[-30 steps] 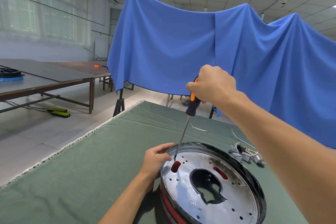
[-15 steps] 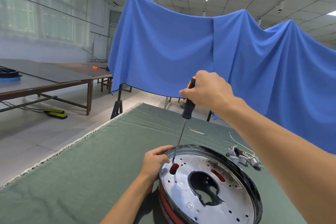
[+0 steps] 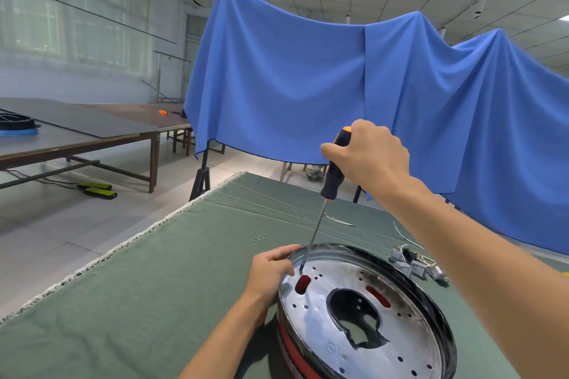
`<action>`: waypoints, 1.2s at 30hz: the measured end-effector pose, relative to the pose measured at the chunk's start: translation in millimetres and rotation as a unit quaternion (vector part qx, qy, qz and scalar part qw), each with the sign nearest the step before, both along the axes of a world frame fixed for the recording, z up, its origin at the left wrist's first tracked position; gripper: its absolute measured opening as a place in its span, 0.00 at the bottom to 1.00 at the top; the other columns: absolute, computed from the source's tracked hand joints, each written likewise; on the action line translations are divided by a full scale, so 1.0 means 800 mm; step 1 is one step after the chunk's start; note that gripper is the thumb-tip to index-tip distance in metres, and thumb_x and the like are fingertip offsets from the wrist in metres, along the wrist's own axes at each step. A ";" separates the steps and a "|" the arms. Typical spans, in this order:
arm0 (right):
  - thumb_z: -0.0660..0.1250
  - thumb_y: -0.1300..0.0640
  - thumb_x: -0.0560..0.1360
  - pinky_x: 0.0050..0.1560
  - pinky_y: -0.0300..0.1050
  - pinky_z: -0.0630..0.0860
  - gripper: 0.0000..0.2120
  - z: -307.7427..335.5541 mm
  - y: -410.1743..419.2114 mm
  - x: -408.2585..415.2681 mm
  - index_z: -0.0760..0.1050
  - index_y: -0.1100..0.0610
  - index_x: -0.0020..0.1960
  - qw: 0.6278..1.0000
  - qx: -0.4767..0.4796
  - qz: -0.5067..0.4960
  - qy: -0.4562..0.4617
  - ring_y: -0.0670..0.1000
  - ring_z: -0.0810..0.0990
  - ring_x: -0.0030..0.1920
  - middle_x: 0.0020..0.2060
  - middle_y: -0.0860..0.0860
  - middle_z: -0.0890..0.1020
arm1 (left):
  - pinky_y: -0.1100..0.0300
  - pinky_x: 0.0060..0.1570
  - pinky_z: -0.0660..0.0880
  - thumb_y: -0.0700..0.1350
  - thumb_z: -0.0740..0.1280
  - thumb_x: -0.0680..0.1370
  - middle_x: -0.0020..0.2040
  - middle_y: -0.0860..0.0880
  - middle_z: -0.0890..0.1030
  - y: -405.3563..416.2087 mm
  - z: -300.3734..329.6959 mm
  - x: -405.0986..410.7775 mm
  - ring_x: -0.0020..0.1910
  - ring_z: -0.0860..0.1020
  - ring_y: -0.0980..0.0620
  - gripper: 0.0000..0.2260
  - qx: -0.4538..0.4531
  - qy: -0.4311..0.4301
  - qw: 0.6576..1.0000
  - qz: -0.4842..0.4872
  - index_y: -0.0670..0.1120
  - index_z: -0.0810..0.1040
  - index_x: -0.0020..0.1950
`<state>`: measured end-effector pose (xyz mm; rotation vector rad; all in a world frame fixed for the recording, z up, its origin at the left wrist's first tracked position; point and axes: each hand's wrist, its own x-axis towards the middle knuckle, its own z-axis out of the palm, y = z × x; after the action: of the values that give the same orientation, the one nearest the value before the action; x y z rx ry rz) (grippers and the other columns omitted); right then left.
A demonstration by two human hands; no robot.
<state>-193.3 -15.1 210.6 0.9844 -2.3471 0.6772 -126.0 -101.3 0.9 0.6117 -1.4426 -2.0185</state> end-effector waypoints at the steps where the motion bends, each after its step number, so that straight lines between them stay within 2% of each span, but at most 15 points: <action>1: 0.65 0.49 0.70 0.29 0.41 0.59 0.10 -0.003 0.001 0.000 0.67 0.53 0.36 1.000 -0.014 0.012 -0.008 0.54 0.72 0.34 0.31 0.48 0.73 | 0.64 0.33 0.75 0.25 0.59 0.67 0.42 0.46 0.85 0.000 0.001 0.000 0.37 0.82 0.52 0.21 0.000 -0.001 1.000 0.000 0.42 0.84 0.49; 3: 0.65 0.50 0.70 0.29 0.42 0.61 0.10 -0.003 0.003 0.000 0.67 0.52 0.36 0.999 -0.041 0.033 -0.011 0.57 0.74 0.37 0.33 0.49 0.75 | 0.62 0.35 0.76 0.24 0.58 0.67 0.43 0.45 0.85 0.000 0.002 0.000 0.38 0.82 0.50 0.22 0.002 0.003 1.000 -0.006 0.42 0.84 0.49; 8: 0.66 0.48 0.68 0.35 0.45 0.67 0.11 0.036 0.009 0.000 0.66 0.51 0.34 0.995 -0.087 0.028 0.027 0.57 0.76 0.38 0.34 0.50 0.77 | 0.64 0.32 0.75 0.25 0.59 0.67 0.42 0.47 0.86 -0.001 0.000 0.000 0.37 0.82 0.53 0.22 -0.002 -0.002 1.000 -0.009 0.45 0.84 0.48; 11: 0.66 0.49 0.67 0.41 0.51 0.78 0.10 0.034 0.018 -0.005 0.66 0.52 0.36 0.990 -0.123 0.062 -0.015 0.60 0.81 0.39 0.38 0.53 0.81 | 0.60 0.36 0.76 0.25 0.60 0.68 0.43 0.46 0.85 -0.002 -0.002 -0.001 0.40 0.82 0.50 0.20 -0.002 0.004 1.000 0.000 0.44 0.84 0.49; 13: 0.68 0.51 0.67 0.44 0.55 0.80 0.11 0.018 0.028 -0.011 0.66 0.53 0.38 0.980 -0.172 0.085 -0.061 0.60 0.82 0.40 0.38 0.51 0.82 | 0.59 0.38 0.78 0.26 0.61 0.69 0.41 0.46 0.85 -0.003 -0.002 -0.003 0.39 0.82 0.50 0.18 -0.001 0.020 1.000 0.009 0.43 0.84 0.47; 16: 0.73 0.56 0.64 0.41 0.55 0.82 0.13 -0.017 0.046 -0.024 0.70 0.55 0.41 0.954 -0.223 0.109 -0.167 0.57 0.84 0.38 0.40 0.53 0.82 | 0.60 0.39 0.78 0.30 0.62 0.71 0.41 0.47 0.86 -0.004 -0.004 -0.001 0.38 0.82 0.52 0.14 -0.018 0.027 0.999 0.025 0.43 0.85 0.45; 18: 0.75 0.60 0.62 0.43 0.57 0.82 0.14 -0.050 0.056 -0.032 0.71 0.57 0.42 0.944 -0.210 0.106 -0.230 0.56 0.84 0.36 0.39 0.54 0.83 | 0.58 0.42 0.79 0.31 0.63 0.72 0.42 0.47 0.86 -0.007 -0.007 -0.002 0.40 0.82 0.51 0.13 -0.023 0.024 0.999 0.036 0.44 0.85 0.43; 22: 0.74 0.62 0.64 0.42 0.59 0.81 0.13 -0.124 0.064 -0.041 0.70 0.58 0.41 0.937 -0.187 0.085 -0.283 0.59 0.84 0.37 0.36 0.54 0.82 | 0.55 0.44 0.79 0.32 0.63 0.72 0.41 0.46 0.86 -0.008 -0.011 -0.002 0.41 0.82 0.49 0.14 -0.034 0.023 0.998 0.038 0.46 0.85 0.40; 24: 0.73 0.62 0.65 0.37 0.56 0.82 0.13 -0.155 0.064 -0.042 0.69 0.58 0.41 0.930 -0.202 0.085 -0.296 0.59 0.83 0.36 0.38 0.56 0.81 | 0.56 0.42 0.80 0.32 0.63 0.72 0.40 0.46 0.86 -0.008 -0.012 -0.003 0.39 0.82 0.50 0.15 -0.034 0.026 0.998 0.037 0.47 0.86 0.38; 26: 0.74 0.60 0.66 0.31 0.48 0.80 0.14 -0.178 0.062 -0.044 0.69 0.57 0.43 0.925 -0.213 0.093 -0.302 0.57 0.81 0.36 0.40 0.55 0.80 | 0.58 0.39 0.79 0.31 0.63 0.72 0.39 0.46 0.85 -0.008 -0.013 -0.004 0.36 0.82 0.51 0.17 -0.027 0.031 0.998 0.039 0.48 0.86 0.35; 28: 0.74 0.59 0.68 0.33 0.45 0.80 0.15 -0.198 0.060 -0.048 0.68 0.53 0.47 0.921 -0.197 0.103 -0.319 0.53 0.81 0.38 0.42 0.51 0.79 | 0.58 0.40 0.78 0.31 0.62 0.72 0.38 0.46 0.85 -0.010 -0.016 -0.007 0.36 0.81 0.51 0.17 -0.023 0.036 0.998 0.042 0.47 0.86 0.34; 30: 0.73 0.58 0.68 0.36 0.45 0.78 0.20 -0.212 0.059 -0.051 0.66 0.49 0.53 0.931 -0.125 0.100 -0.327 0.50 0.80 0.41 0.44 0.48 0.78 | 0.55 0.40 0.77 0.34 0.64 0.73 0.38 0.44 0.85 -0.011 -0.018 -0.007 0.36 0.80 0.49 0.14 -0.026 0.035 0.998 0.043 0.45 0.86 0.35; 33: 0.70 0.55 0.69 0.27 0.34 0.70 0.20 -0.223 0.054 -0.053 0.64 0.46 0.56 0.940 0.007 0.081 -0.330 0.45 0.79 0.39 0.43 0.44 0.78 | 0.63 0.32 0.76 0.38 0.65 0.75 0.33 0.46 0.83 -0.016 -0.019 -0.009 0.31 0.79 0.53 0.13 -0.041 0.010 0.996 0.082 0.42 0.85 0.33; 35: 0.68 0.55 0.71 0.23 0.33 0.69 0.15 -0.227 0.050 -0.054 0.68 0.49 0.55 0.936 0.027 0.082 -0.340 0.46 0.79 0.36 0.42 0.45 0.80 | 0.68 0.27 0.74 0.38 0.66 0.74 0.30 0.47 0.81 -0.030 -0.023 -0.012 0.28 0.77 0.54 0.11 -0.120 -0.064 0.980 0.145 0.40 0.82 0.33; 36: 0.67 0.55 0.71 0.23 0.34 0.70 0.13 -0.228 0.050 -0.054 0.70 0.50 0.54 0.936 0.029 0.082 -0.343 0.47 0.80 0.36 0.43 0.46 0.80 | 0.65 0.30 0.76 0.39 0.65 0.74 0.31 0.48 0.81 -0.039 -0.024 -0.014 0.30 0.78 0.54 0.10 -0.176 -0.115 0.962 0.172 0.41 0.82 0.34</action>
<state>-236.1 24.7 28.6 1.1045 -2.9069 1.1754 -137.3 -132.7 -18.4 0.8909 -1.6478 -1.4163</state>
